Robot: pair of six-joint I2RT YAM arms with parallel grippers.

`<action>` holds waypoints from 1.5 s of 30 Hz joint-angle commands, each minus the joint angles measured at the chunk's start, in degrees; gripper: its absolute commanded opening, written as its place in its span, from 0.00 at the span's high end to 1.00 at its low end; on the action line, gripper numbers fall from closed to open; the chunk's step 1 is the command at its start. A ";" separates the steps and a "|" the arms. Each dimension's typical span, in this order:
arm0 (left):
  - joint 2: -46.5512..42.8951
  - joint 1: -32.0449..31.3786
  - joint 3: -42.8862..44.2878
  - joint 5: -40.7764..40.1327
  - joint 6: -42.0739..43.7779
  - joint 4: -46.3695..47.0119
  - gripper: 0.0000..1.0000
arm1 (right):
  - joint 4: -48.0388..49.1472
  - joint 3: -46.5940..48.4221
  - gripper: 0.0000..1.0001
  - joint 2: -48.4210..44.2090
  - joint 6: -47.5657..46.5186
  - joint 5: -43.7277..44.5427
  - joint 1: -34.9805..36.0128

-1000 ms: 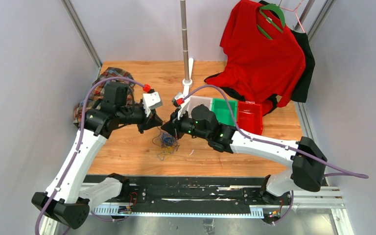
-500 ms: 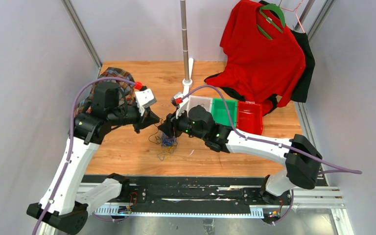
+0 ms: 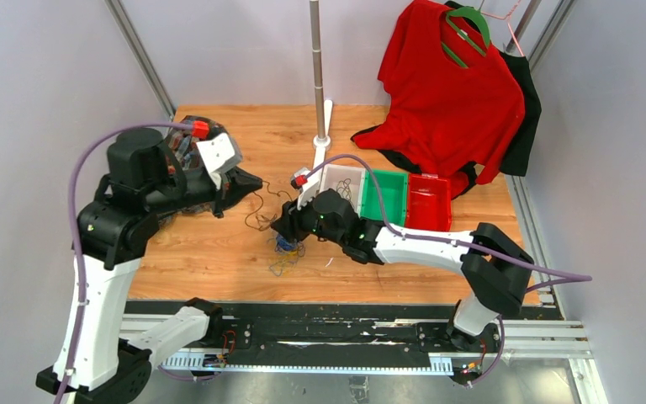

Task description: Untangle the cables

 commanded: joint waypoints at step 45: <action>9.35 0.20 21.47 -12.46 -9.13 11.63 1.00 | 0.61 -6.13 0.42 -13.46 4.78 2.04 -2.82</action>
